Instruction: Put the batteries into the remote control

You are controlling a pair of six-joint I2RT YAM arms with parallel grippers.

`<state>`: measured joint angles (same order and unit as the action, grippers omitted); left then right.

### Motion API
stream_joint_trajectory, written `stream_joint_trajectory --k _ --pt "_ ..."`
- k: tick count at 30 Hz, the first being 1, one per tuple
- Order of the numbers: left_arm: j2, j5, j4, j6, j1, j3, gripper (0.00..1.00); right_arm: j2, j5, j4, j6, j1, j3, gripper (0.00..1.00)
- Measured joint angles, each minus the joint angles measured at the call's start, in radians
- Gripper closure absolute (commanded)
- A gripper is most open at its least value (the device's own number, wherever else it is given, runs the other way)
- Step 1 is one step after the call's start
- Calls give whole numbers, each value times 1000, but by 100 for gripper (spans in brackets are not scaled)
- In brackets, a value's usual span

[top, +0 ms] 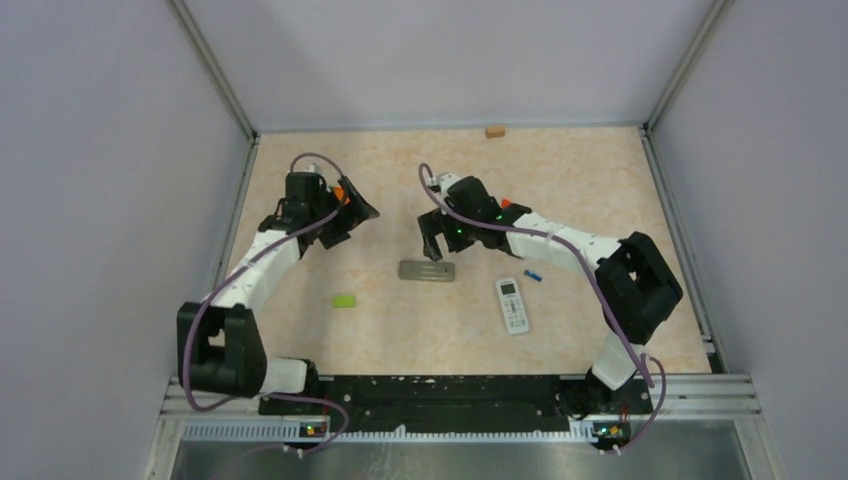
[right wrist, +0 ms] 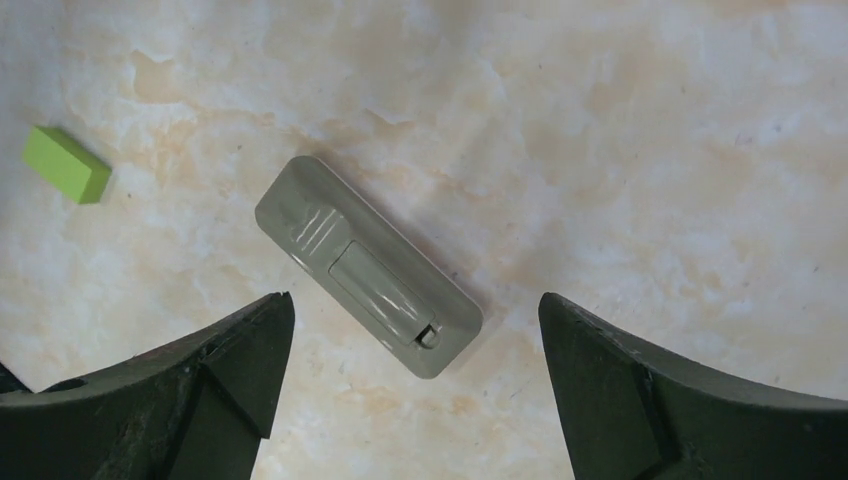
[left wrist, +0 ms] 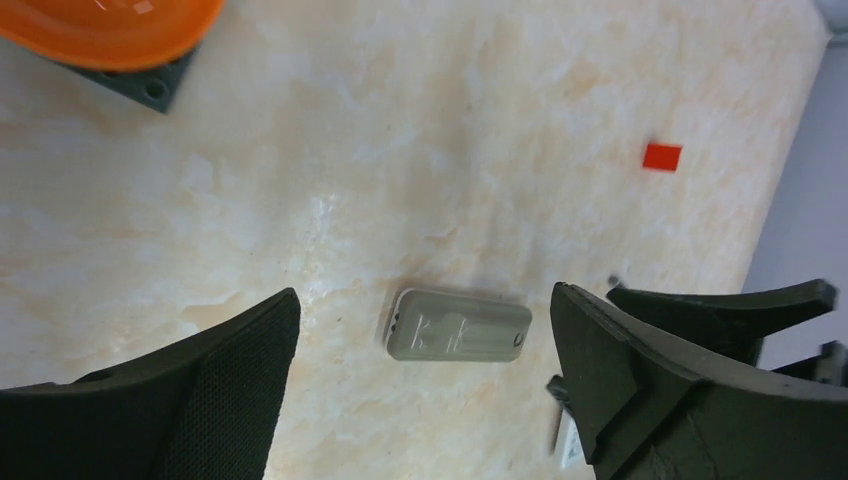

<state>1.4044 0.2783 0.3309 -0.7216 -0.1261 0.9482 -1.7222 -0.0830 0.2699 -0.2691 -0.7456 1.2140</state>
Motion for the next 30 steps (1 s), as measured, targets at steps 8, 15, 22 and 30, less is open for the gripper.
stream_joint_trajectory --k 8,15,22,30 --pt "-307 -277 -16 48 14 0 1 -169 5 82 347 -75 154 12" --pt "-452 -471 -15 75 42 -4 1 -282 -35 159 491 -93 220 14" --pt "-457 -519 -12 77 54 -10 1 -332 -60 188 539 -119 264 43" --pt "-443 -522 -11 77 60 -10 1 -381 -42 191 454 -111 323 63"
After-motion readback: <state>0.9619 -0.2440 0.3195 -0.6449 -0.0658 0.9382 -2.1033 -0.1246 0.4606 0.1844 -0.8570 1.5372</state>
